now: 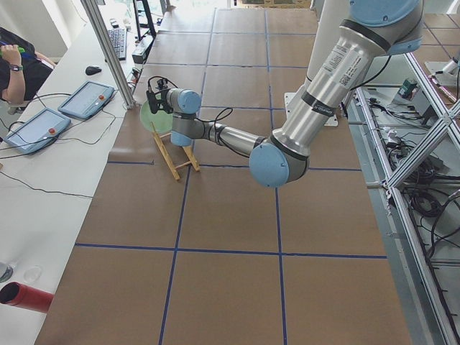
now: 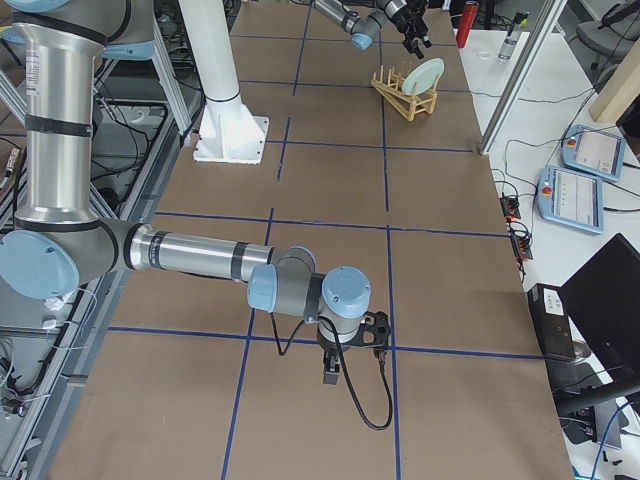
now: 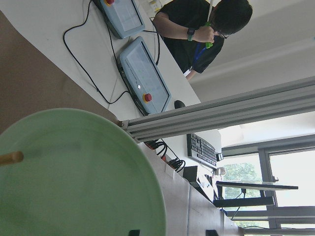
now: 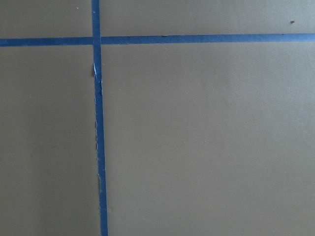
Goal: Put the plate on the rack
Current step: 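Lower the plate edge-down between the rack pegs with the left gripper, then open the left gripper and release the plate in the rack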
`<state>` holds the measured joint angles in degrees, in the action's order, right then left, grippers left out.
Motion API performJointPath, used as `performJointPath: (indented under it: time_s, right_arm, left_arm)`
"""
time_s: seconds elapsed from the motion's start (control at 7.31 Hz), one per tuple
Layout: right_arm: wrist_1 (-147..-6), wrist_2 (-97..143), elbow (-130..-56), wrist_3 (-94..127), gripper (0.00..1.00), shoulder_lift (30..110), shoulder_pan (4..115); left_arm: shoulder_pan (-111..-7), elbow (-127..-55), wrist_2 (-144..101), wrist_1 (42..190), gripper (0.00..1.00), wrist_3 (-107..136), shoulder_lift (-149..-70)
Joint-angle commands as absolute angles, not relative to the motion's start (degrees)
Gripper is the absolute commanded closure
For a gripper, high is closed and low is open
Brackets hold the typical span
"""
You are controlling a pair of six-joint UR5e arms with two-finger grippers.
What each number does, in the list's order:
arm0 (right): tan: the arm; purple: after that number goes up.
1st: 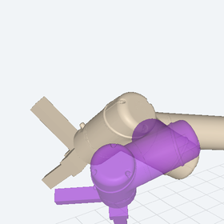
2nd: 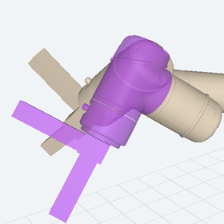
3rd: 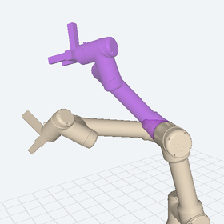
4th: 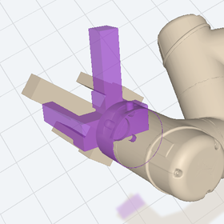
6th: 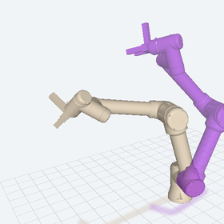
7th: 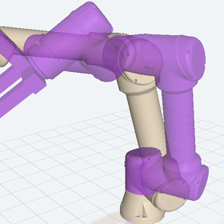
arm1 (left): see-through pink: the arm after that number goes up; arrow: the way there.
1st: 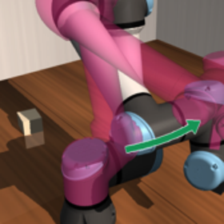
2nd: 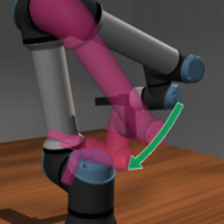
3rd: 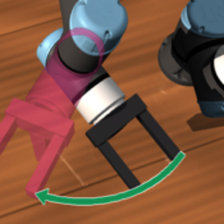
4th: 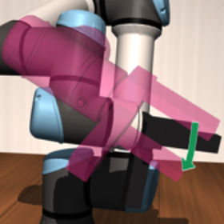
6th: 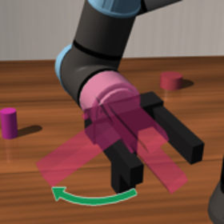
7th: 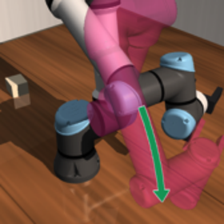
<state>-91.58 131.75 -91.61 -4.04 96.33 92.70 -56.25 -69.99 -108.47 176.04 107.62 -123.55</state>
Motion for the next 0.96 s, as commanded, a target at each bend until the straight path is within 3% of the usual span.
performJointPath:
  time_s: [0.0, 0.27, 0.55, 0.82]
  right_arm:
    - [-91.58, 131.75, -91.67, -4.04, 0.00, 96.33, 92.64]
    - [-91.58, 131.75, -91.67, -4.04, 0.00, 96.33, 92.72]
    - [-91.58, 131.75, -91.58, -4.04, 0.00, 96.33, 92.72]
    - [-91.58, 131.75, -91.58, -4.04, 0.00, 96.33, 92.72]
  left_arm:
    - [-57.65, -72.92, -116.65, 165.59, 0.00, 103.83, -122.09]
    - [-61.33, -84.15, -125.40, 143.64, 0.00, 86.14, -116.75]
    - [-63.72, -95.13, -124.72, 109.17, 0.00, 61.91, -115.66]
    - [-68.62, -99.83, -124.72, 96.96, 0.00, 37.56, -109.91]
